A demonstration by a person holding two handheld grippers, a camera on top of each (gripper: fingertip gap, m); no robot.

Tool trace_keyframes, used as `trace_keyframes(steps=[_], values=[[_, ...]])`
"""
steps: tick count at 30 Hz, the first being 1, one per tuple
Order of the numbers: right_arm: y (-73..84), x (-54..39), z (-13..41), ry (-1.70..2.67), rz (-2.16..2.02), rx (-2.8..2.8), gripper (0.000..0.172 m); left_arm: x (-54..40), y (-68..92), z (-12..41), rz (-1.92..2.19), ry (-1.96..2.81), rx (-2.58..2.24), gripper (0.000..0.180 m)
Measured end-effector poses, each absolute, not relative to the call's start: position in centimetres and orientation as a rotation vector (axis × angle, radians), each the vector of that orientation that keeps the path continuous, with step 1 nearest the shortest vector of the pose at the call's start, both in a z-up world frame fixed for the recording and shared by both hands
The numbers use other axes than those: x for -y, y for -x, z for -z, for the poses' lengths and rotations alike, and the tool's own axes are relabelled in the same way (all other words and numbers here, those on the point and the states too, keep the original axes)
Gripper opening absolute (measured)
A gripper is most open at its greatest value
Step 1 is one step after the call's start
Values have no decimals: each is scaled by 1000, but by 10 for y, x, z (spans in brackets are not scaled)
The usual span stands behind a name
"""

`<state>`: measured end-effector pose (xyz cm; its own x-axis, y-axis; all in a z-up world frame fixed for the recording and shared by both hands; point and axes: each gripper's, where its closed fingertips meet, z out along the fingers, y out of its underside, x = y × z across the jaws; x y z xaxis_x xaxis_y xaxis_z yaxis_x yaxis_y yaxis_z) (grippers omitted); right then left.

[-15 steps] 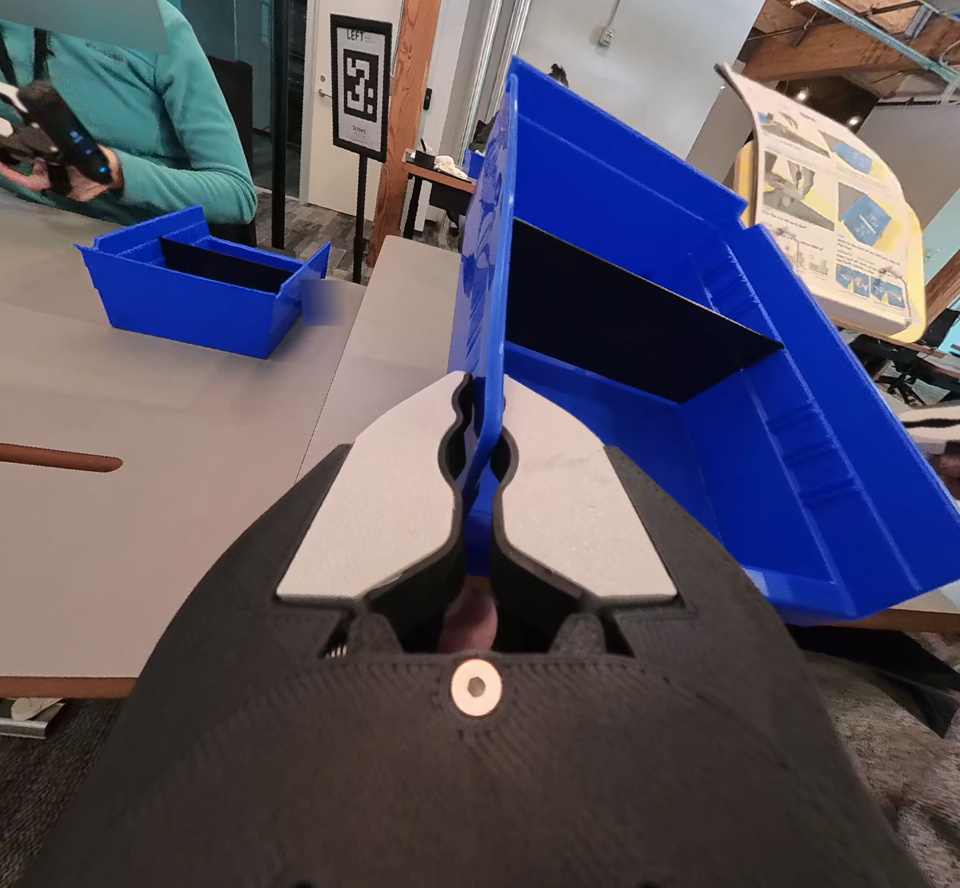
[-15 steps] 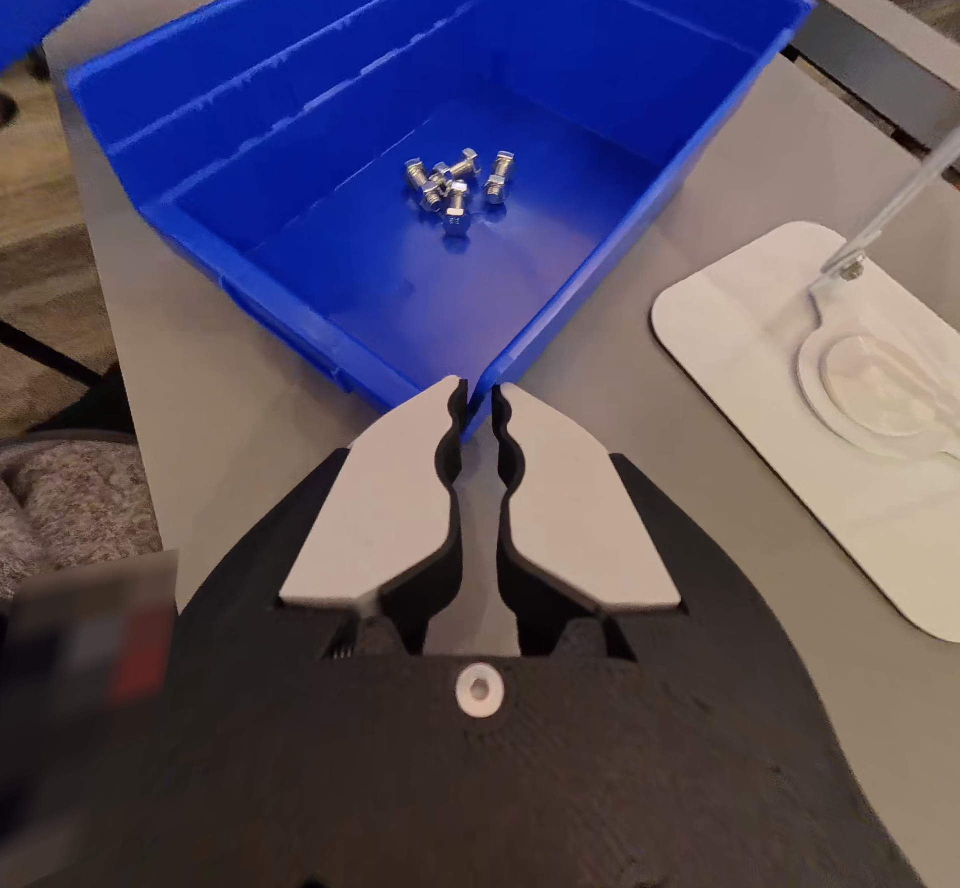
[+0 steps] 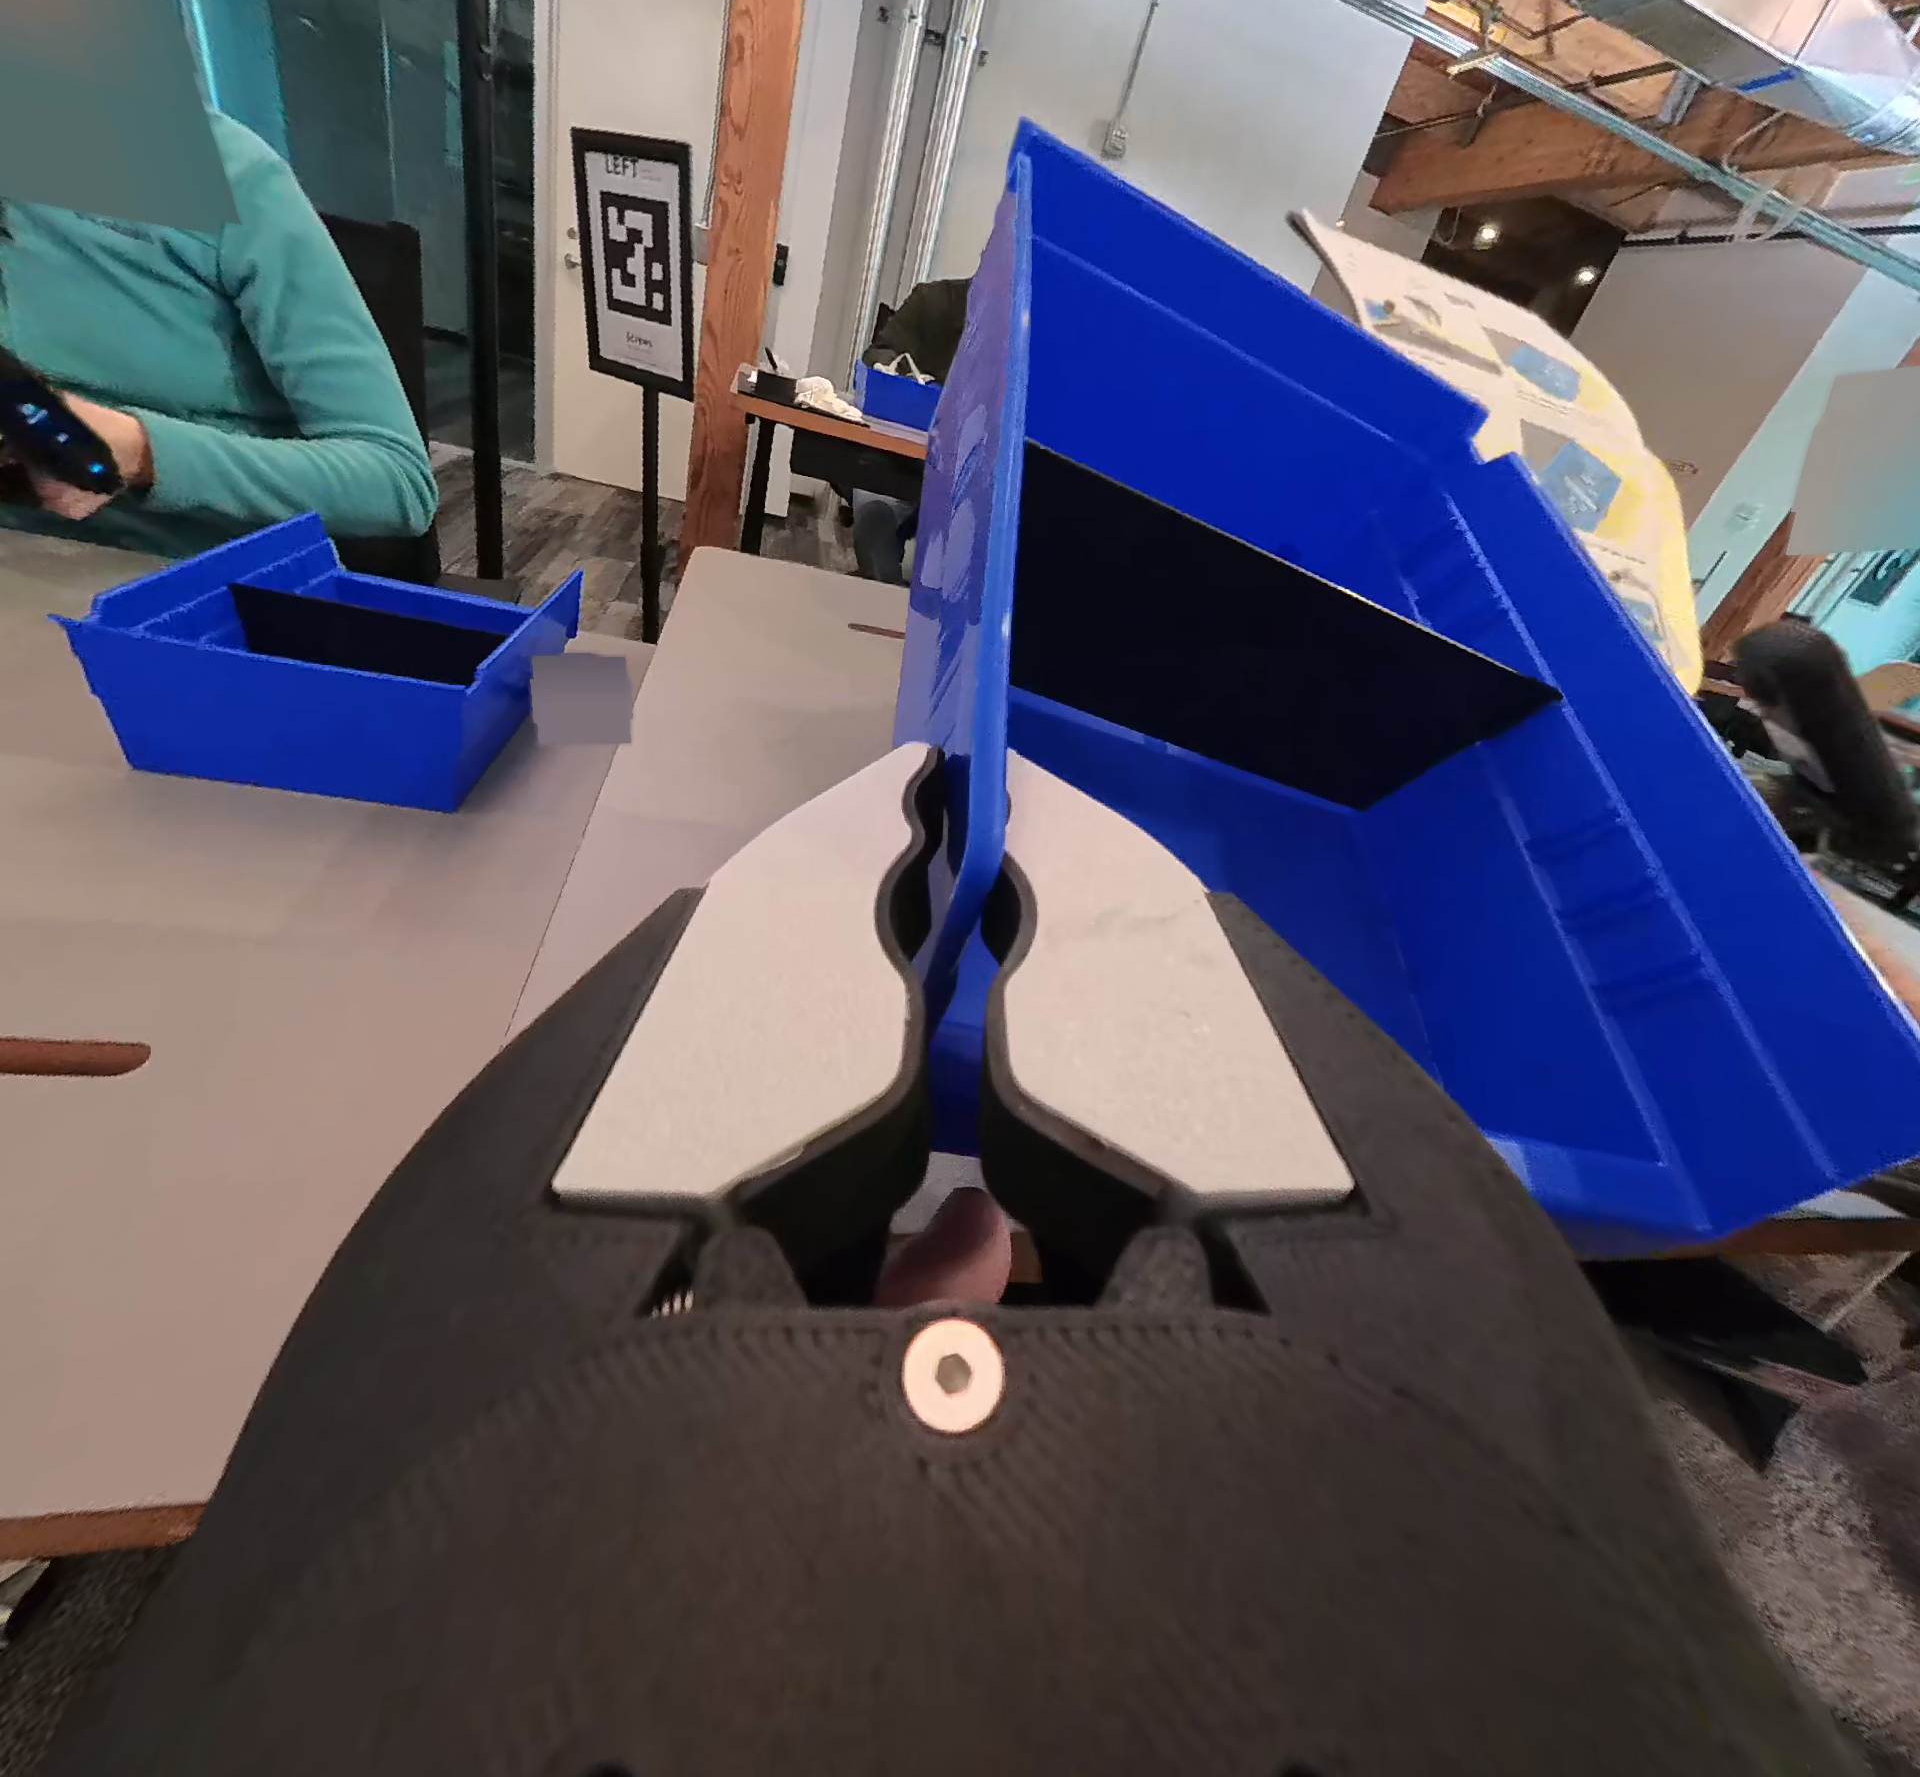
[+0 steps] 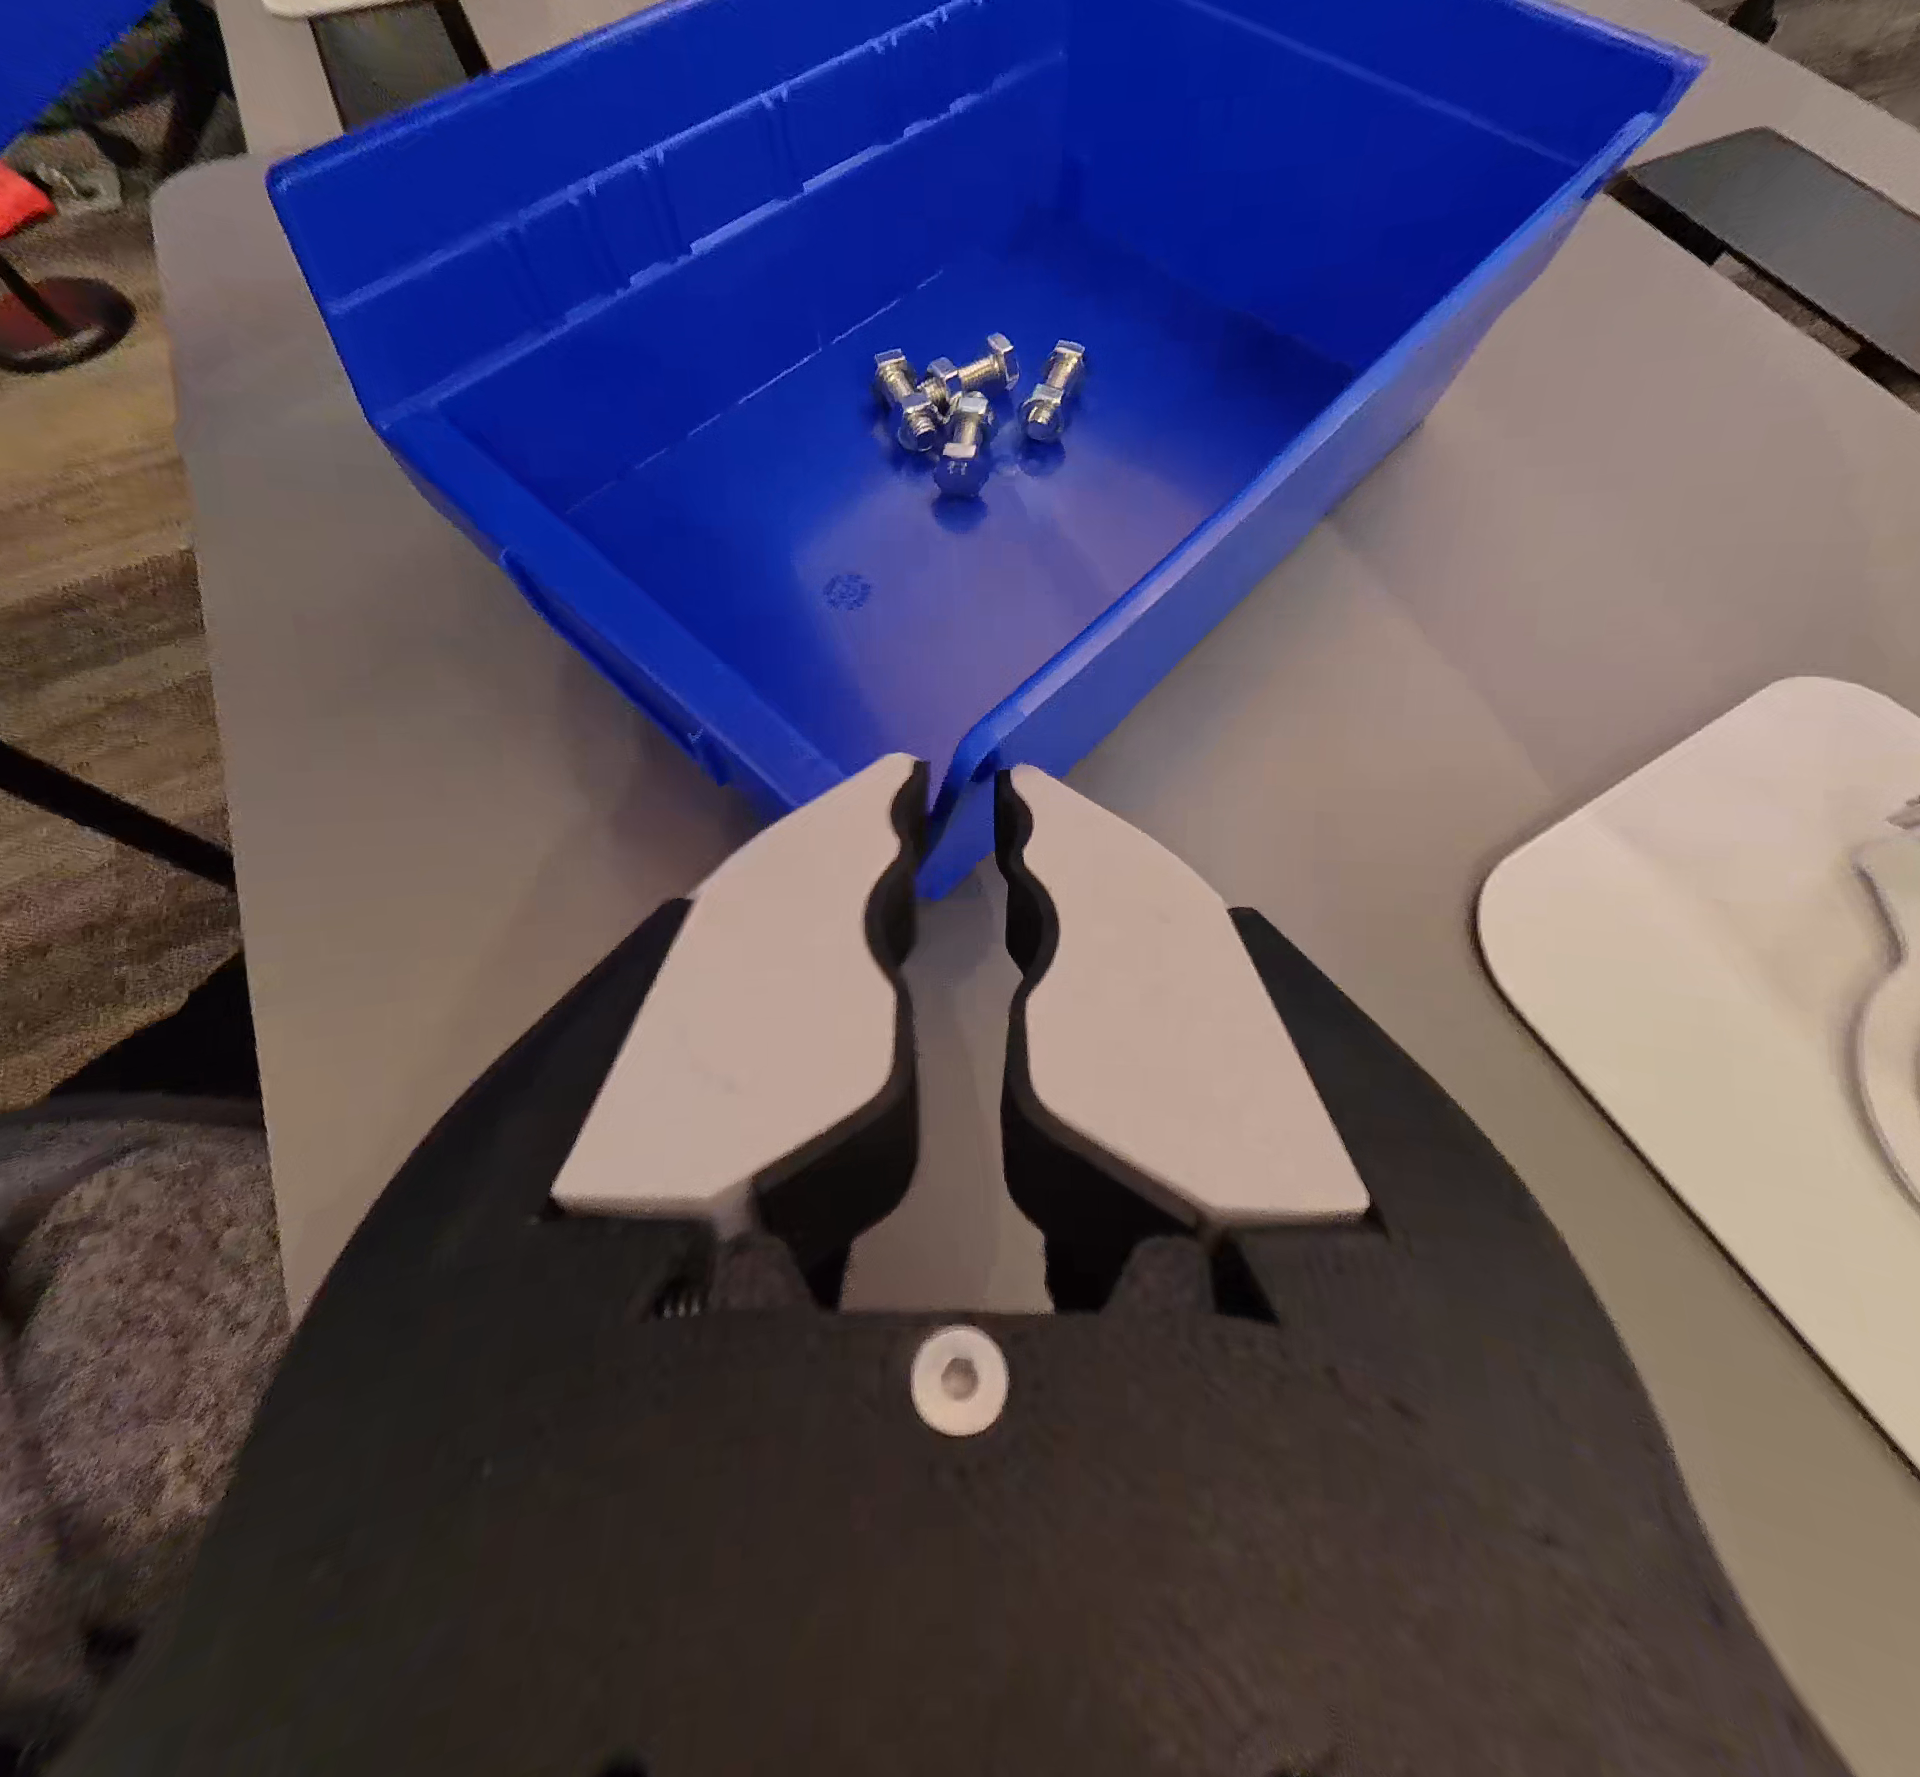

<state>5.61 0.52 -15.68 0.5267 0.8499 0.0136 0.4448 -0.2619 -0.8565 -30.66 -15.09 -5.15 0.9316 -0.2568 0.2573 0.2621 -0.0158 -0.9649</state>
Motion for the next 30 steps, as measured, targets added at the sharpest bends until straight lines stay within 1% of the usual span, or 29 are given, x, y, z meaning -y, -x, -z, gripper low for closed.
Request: trace_keyframes(steps=[1, 2, 5, 9, 11, 13, 16, 18, 21, 24, 27, 30], values=[[-57, -8, 153, 1876, -590, 1036, 23, 151, 302, 47, 408, 1526, -9, 4], [-61, -9, 148, 1859, -599, 1016, 29, 152, 297, 42, 401, 1519, -24, 4], [-87, -8, 124, 1801, -635, 941, 36, 148, 276, 27, 360, 1498, -77, 4], [-103, 24, 66, 1716, -1058, 780, 43, 132, 237, 14, 186, 1482, -165, 4], [-98, 40, 40, 1650, -1232, 718, 50, 123, 214, 10, 70, 1480, -229, 4], [-88, 44, 31, 1625, -1305, 677, 60, 115, 190, 9, -8, 1483, -287, 4], [-77, 35, 37, 1639, -1363, 593, 63, 107, 159, 4, -48, 1463, -346, 4], [-74, 22, 44, 1651, -1363, 528, 62, 105, 141, -3, -63, 1430, -377, 4], [-79, 10, 40, 1615, -1409, 437, 57, 106, 116, -15, -107, 1369, -439, 4], [-90, -2, 41, 1606, -1406, 394, 37, 109, 97, -22, -161, 1319, -480, 4], [-104, -11, 42, 1594, -1483, 319, 23, 118, 75, -30, -241, 1238, -529, 4], [-113, -19, 43, 1588, -1469, 319, 17, 129, 50, -37, -280, 1174, -579, 5]])
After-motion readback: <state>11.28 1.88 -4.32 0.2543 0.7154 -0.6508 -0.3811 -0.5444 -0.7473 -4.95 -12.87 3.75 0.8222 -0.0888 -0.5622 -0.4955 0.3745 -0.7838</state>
